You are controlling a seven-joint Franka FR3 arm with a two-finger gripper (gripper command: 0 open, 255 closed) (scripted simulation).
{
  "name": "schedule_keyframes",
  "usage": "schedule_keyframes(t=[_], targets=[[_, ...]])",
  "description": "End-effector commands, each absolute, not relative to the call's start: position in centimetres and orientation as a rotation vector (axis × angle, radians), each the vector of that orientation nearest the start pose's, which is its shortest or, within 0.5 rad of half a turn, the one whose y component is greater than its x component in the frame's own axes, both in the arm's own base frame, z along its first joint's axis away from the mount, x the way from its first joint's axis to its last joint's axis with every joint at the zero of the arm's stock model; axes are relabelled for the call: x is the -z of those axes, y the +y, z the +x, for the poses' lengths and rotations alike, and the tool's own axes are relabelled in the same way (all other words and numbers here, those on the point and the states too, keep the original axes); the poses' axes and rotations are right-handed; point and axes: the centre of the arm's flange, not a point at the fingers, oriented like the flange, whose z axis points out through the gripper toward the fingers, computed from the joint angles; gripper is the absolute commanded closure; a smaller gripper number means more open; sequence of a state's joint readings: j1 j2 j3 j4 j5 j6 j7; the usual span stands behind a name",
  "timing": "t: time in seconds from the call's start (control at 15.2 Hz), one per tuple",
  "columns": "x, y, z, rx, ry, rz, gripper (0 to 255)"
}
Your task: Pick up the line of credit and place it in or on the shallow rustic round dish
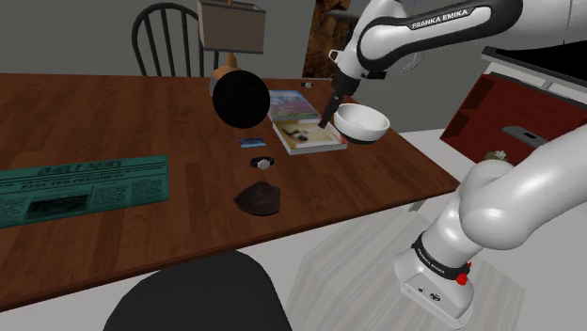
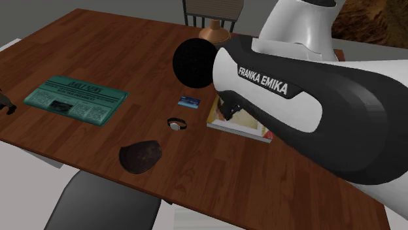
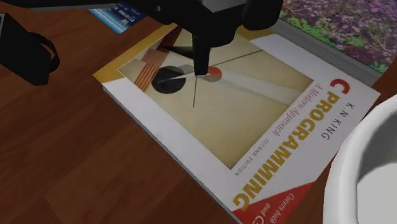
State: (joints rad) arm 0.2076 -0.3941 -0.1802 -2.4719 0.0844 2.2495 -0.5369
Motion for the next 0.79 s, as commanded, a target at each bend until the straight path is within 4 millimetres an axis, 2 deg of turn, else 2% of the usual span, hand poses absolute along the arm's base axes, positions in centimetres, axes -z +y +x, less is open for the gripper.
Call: schedule_keyframes(t=[0.0,0.33,0.73], targets=[[-43.4,1.8,45.3,0.342,-0.889,-2.869,0],[-40.2,3.9,49.7,0.445,-1.112,-2.704,0],[-37.1,7.7,54.7,0.556,-1.354,-2.481,0]])
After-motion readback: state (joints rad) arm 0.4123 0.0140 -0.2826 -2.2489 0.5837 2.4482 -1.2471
